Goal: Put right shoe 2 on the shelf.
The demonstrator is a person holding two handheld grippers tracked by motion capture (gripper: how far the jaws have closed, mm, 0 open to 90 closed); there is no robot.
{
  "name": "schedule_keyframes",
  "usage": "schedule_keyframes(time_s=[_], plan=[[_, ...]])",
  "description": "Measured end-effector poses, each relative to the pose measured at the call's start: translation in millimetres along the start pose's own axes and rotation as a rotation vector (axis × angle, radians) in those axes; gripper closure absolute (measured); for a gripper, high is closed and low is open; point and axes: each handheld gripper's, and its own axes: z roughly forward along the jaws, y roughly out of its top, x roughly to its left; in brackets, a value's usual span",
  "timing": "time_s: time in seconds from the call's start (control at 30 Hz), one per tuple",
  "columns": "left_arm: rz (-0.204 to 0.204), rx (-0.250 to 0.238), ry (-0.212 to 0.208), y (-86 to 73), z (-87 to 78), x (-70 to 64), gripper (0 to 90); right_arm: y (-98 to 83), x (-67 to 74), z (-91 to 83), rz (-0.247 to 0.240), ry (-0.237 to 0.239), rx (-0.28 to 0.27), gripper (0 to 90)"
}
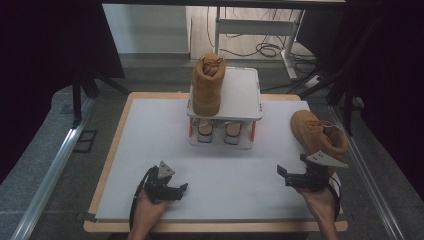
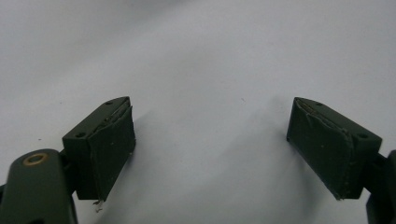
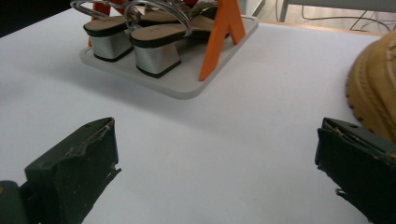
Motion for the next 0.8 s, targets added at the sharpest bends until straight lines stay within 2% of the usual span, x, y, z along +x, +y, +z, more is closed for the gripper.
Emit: schedule_keyframes(time_s=[0.17,0.2,0.4,0.5,0.63,0.67,0.8], plan=[[0.0,0.0,0.0,0.0,0.0,0.0,15.0,-4.0,-3.6,-8.2,-0.004,-0.033,-0.015,0.0],[0.001,0.0,0.0,0.0,0.0,0.0,15.0,-6.4,-4.7,-12.0,-0.009,-0.061,-0.01,0.0],[0.001,0.0,0.0,0.0,0.0,0.0,15.0,-17.3,-11.1,-20.3,-0.001,-0.104,0.03,0.0],[0.001,0.0,0.0,0.0,0.0,0.1,15.0,-20.0,-13.4,-23.8,0.002,-0.119,0.03,0.0],[0.001,0.0,0.0,0.0,0.0,0.0,15.0,-22.8,-19.2,-31.1,0.022,-0.148,0.01,0.0],[0.001,0.0,0.0,0.0,0.0,0.0,15.0,-23.1,-22.6,-34.4,0.032,-0.167,0.002,0.0],[0.001,0.0,0.0,0.0,0.0,0.1,15.0,-23.8,-31.6,-39.4,0.062,-0.195,0.011,0.0]])
